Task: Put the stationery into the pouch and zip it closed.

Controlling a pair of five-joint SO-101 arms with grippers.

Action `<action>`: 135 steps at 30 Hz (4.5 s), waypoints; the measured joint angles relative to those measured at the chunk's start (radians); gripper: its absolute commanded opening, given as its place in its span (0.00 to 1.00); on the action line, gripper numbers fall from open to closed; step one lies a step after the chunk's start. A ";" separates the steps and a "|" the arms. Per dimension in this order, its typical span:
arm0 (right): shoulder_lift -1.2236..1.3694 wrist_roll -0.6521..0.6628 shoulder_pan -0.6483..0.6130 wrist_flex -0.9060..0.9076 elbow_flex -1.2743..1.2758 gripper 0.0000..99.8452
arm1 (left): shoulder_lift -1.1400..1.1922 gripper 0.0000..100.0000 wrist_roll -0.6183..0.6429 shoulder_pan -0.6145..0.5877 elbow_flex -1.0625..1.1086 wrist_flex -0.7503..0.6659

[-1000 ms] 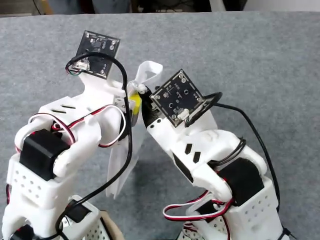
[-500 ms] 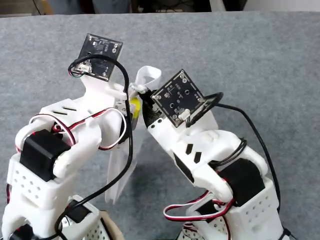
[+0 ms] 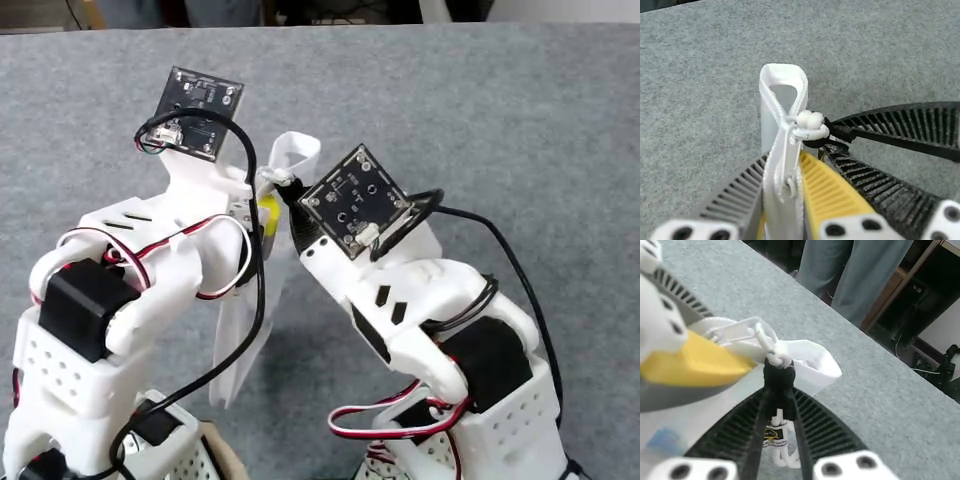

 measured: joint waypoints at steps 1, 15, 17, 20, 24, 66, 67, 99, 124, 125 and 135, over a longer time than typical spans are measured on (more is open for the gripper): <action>0.000 0.000 0.005 0.000 0.000 0.01 | 0.000 0.03 0.000 0.000 0.000 0.000; -0.009 -0.002 0.000 -0.040 0.057 0.19 | -0.052 0.03 0.002 0.043 0.000 0.002; -0.009 -0.002 0.000 -0.041 0.057 0.19 | -0.060 0.03 0.002 0.043 0.000 0.002; -0.009 -0.002 0.000 -0.061 0.071 0.19 | -0.060 0.03 0.000 0.043 0.000 0.002; -0.009 -0.002 0.000 -0.104 0.103 0.18 | -0.060 0.03 0.000 0.043 0.000 0.002; -0.012 0.230 0.350 -0.390 0.255 0.01 | -0.066 0.03 0.000 0.115 -0.072 0.068; -0.012 0.230 0.367 -0.420 0.267 0.01 | -0.066 0.03 0.000 0.115 -0.081 0.077; 0.273 0.222 0.738 -0.373 0.311 0.10 | -0.130 0.03 0.000 0.124 0.017 -0.035; 0.161 0.176 0.667 -0.199 0.201 0.36 | -0.169 0.22 -0.037 0.101 0.157 -0.160; 0.147 0.176 0.660 -0.190 0.201 0.36 | -0.169 0.22 -0.037 0.084 0.157 -0.166; 0.101 0.176 0.652 -0.155 0.199 0.25 | -0.169 0.12 -0.038 -0.094 0.315 -0.265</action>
